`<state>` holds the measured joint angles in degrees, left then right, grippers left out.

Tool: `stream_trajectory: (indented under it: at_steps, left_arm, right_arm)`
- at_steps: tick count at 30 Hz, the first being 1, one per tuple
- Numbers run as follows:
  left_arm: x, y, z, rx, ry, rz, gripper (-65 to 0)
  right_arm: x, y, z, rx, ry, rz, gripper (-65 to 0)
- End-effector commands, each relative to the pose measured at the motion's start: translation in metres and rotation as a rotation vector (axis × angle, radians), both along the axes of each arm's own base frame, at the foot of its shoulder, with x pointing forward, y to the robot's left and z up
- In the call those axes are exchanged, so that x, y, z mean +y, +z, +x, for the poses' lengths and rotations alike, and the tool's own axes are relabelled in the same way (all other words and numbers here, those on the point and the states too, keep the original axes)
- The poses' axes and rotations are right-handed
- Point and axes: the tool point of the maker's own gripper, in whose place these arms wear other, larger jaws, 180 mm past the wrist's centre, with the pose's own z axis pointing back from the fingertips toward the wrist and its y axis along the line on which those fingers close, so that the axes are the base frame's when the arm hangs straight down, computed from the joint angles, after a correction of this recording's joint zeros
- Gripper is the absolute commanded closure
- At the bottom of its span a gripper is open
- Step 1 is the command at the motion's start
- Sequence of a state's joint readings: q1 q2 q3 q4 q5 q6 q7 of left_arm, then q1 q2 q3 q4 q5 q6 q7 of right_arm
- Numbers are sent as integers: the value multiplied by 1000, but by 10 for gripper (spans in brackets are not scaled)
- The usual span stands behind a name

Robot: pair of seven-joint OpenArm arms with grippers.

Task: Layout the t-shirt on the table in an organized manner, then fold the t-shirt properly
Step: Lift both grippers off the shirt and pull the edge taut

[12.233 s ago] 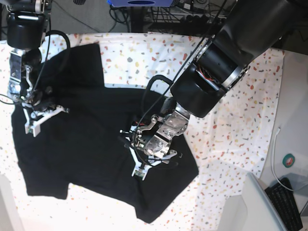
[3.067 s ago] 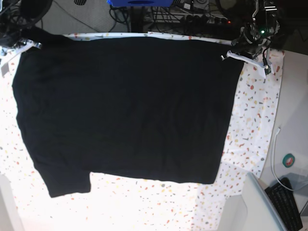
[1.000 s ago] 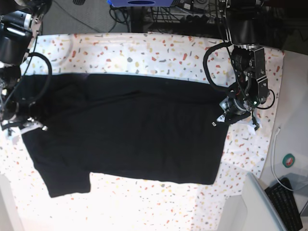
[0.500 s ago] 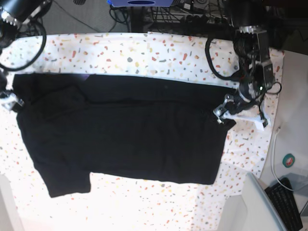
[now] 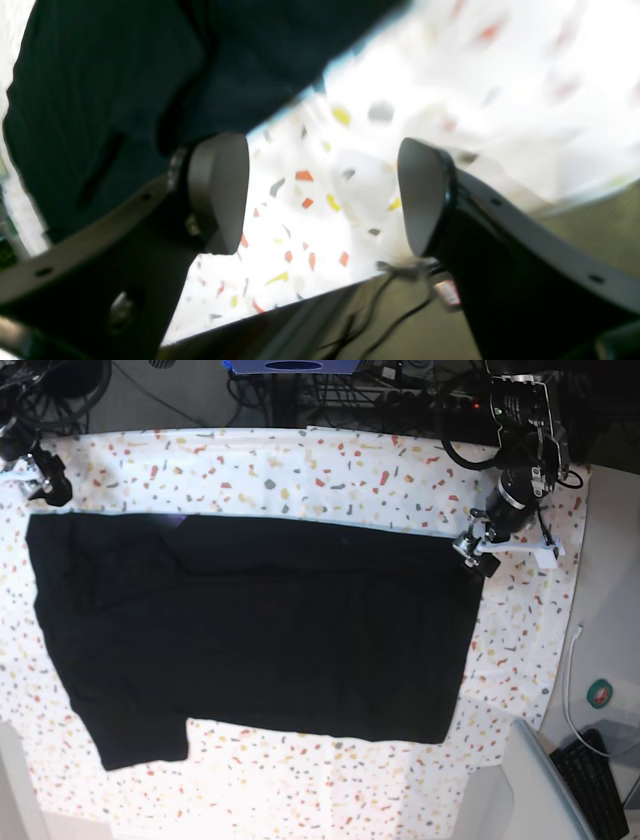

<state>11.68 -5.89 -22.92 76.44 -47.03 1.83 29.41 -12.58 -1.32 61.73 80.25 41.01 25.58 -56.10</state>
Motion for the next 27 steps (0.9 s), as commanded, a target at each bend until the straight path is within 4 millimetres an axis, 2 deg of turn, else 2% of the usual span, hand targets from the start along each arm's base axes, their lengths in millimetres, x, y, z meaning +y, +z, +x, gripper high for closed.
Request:
stream_trajectory:
  at_steps: [1,6,8,13,15,17,19,22,23,25,27]
  left_arm:
    - [3,-1,3,13,10,0,-555]
    - [2,-3,15,8,15,-13,-553]
    - [2,-4,16,12,16,-17,-523]
    - [2,-12,9,36,20,-24,-250]
    - [2,-13,8,39,19,-25,-163]
    - [3,-13,8,39,18,-23,-87]
    - [3,-12,9,36,18,-23,0]
    - [7,-7,12,26,14,-10,0]
    - [9,-4,14,18,11,-4,0]
    - [10,2,16,3,7,6,0]
    - [19,14,19,-19,-2,39,0]
  right_arm:
    - [-16,9,9,-52,-40,-25,-440]
    - [-19,-2,26,-88,-101,25,-444]
    - [-24,-7,34,-100,-122,41,-440]
    - [-30,-28,43,-99,-181,104,-438]
    - [-34,-33,42,-94,-199,112,-434]
    - [-35,-36,41,-89,-204,119,-372]
    - [-33,-35,45,-96,-203,125,-246]
    - [-35,-33,48,-104,-202,122,-48]
    - [-40,-28,53,-116,-200,111,0]
    - [-47,-24,56,-123,-197,99,0]
    - [-53,-20,57,-115,-187,97,0]
